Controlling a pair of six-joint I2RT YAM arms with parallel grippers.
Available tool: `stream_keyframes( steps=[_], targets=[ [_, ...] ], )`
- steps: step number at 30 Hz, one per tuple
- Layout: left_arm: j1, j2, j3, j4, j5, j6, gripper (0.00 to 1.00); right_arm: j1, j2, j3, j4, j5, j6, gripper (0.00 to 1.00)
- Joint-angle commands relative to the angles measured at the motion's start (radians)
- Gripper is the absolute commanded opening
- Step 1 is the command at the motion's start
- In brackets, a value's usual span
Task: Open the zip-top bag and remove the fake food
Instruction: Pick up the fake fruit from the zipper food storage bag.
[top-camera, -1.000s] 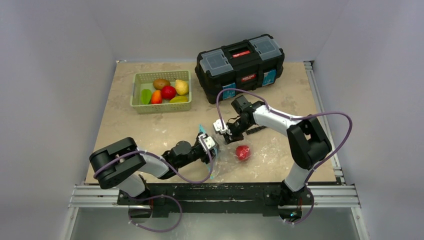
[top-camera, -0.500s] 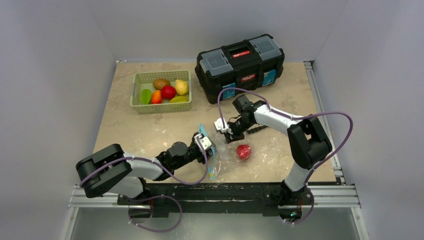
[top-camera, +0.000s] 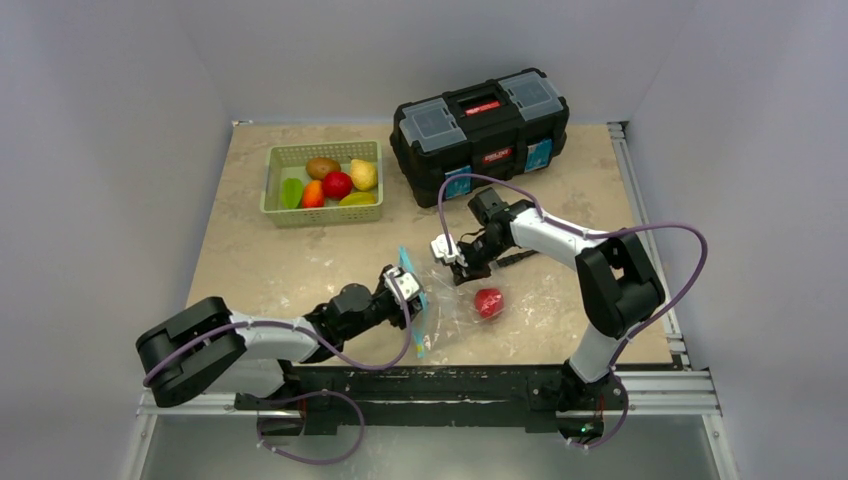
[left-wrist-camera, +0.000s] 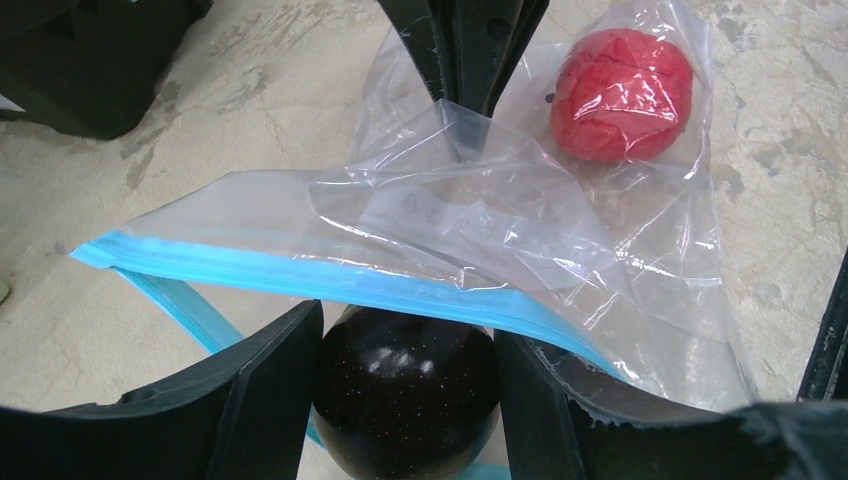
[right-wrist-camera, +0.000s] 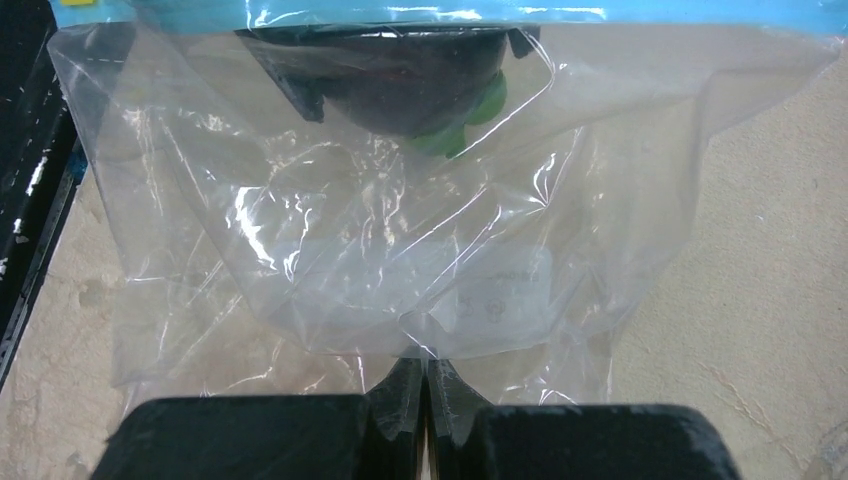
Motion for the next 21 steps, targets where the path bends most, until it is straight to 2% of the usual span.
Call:
stream_keyframes(
  steps=[1,14,21],
  targets=[
    [0.024,-0.048,-0.013,-0.017,0.020,-0.025,0.04,-0.010,-0.037,-0.002,0.002,0.005,-0.012,0.00],
    [0.061,-0.159,-0.041,-0.119,0.054,-0.035,0.03,-0.020,-0.038,-0.001,0.003,0.006,-0.011,0.00],
    [0.080,-0.266,-0.047,-0.225,0.074,-0.042,0.02,-0.025,-0.040,-0.004,0.002,0.007,-0.011,0.00]
  ],
)
